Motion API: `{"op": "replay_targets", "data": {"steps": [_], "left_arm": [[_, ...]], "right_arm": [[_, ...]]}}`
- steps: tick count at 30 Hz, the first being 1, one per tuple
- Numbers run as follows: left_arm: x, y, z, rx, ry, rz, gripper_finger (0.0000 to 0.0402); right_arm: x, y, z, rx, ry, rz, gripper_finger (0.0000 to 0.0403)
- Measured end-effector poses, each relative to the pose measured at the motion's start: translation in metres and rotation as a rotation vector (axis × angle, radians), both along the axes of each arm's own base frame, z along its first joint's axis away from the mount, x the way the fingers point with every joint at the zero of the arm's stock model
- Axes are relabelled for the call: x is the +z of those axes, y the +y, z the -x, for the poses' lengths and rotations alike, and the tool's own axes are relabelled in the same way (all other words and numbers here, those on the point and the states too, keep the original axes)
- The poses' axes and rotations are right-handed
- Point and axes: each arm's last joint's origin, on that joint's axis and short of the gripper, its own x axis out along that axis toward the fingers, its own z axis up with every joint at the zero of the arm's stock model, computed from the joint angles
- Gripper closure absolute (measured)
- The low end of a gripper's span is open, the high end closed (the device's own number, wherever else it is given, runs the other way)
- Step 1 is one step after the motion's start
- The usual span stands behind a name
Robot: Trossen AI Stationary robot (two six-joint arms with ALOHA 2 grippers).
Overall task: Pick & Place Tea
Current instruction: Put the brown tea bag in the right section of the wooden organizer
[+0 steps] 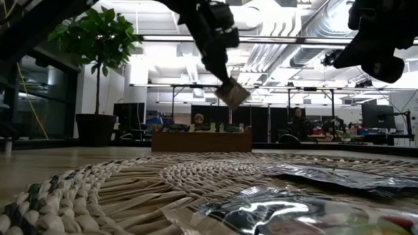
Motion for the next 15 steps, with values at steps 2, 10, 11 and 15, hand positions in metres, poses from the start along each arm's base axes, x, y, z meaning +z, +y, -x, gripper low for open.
{"op": "replay_targets", "data": {"steps": [2, 10, 11, 15], "left_arm": [[-0.008, 0.000, 0.000, 0.003, 0.053, -0.004, 0.0401], [-0.036, -0.001, -0.012, 0.006, 0.146, -0.019, 0.0401], [-0.037, -0.002, -0.016, 0.002, 0.132, -0.027, 0.0401], [-0.044, -0.003, -0.015, 0.007, 0.184, -0.025, 0.0401]], "right_arm": [[-0.002, 0.001, -0.001, -0.010, 0.009, -0.003, 0.0403], [-0.013, 0.005, -0.009, -0.038, 0.067, -0.034, 0.0403], [-0.015, 0.006, -0.010, -0.040, 0.076, -0.038, 0.0403], [-0.020, 0.009, -0.013, -0.042, 0.102, -0.046, 0.0403]]}}
